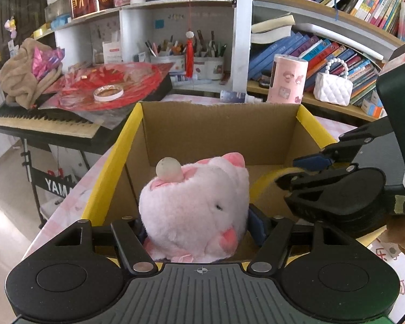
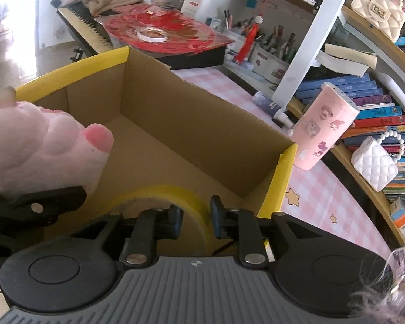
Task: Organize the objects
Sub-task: 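Carry the pig and tape roll into the yellow box and release both, then withdraw both tools from the box back over the table items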
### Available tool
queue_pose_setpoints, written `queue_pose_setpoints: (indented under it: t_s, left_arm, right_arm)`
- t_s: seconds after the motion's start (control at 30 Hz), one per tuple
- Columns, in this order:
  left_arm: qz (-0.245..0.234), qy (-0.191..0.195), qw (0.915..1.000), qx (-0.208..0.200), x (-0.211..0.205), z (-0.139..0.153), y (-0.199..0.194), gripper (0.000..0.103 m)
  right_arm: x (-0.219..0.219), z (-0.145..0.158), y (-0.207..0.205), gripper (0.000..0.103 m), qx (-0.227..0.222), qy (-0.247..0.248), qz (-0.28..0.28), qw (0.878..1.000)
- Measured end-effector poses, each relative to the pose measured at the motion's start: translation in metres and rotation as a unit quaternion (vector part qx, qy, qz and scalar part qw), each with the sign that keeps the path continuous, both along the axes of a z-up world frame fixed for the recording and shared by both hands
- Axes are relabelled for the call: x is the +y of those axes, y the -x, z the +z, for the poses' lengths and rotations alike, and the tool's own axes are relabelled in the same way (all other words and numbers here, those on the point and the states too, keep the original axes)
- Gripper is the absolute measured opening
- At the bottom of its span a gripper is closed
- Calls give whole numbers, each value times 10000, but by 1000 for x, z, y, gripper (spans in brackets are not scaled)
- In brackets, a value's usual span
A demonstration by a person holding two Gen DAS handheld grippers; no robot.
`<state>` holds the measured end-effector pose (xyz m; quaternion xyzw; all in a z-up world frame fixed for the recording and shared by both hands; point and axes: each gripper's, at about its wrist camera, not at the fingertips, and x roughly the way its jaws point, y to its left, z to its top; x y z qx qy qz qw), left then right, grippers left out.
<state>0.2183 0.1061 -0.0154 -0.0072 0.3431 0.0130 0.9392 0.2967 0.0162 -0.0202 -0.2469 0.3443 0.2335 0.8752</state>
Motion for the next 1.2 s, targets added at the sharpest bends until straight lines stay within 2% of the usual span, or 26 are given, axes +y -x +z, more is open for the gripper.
queue_pose_setpoints:
  t_s: [0.03, 0.1, 0.2, 0.27, 0.57, 0.8, 0.97, 1.2]
  left_arm:
    - [21, -14, 10000, -14, 0, 1, 1, 71]
    - [22, -81, 9999, -73, 0, 4, 4, 71]
    - [18, -187, 9995, -241, 1, 12, 12, 79]
    - [50, -179, 9990, -415, 3, 19, 19, 82]
    - [280, 143, 9938, -1062, 10, 47, 62, 86]
    - [390, 254, 9909, -1260, 16, 49, 96, 88]
    - [617, 293, 9891, -1306, 32, 46, 121, 93]
    - [653, 183, 9927, -998, 43, 33, 151, 93]
  right_arm:
    - [0, 1, 0, 25, 8, -26, 24, 10000]
    - [0, 3, 2, 39, -9, -27, 28, 10000]
    - [-2, 8, 5, 50, 26, -133, -34, 9999]
    - [-5, 14, 9, 53, 24, -282, -94, 9996]
    - [-22, 45, 44, 54, -270, -1150, -665, 9908]
    - [-37, 61, 87, 65, -647, -1671, -1412, 9736]
    - [-39, 55, 127, 73, -717, -1813, -1741, 9652]
    - [-28, 31, 174, 73, -521, -1568, -1930, 9672]
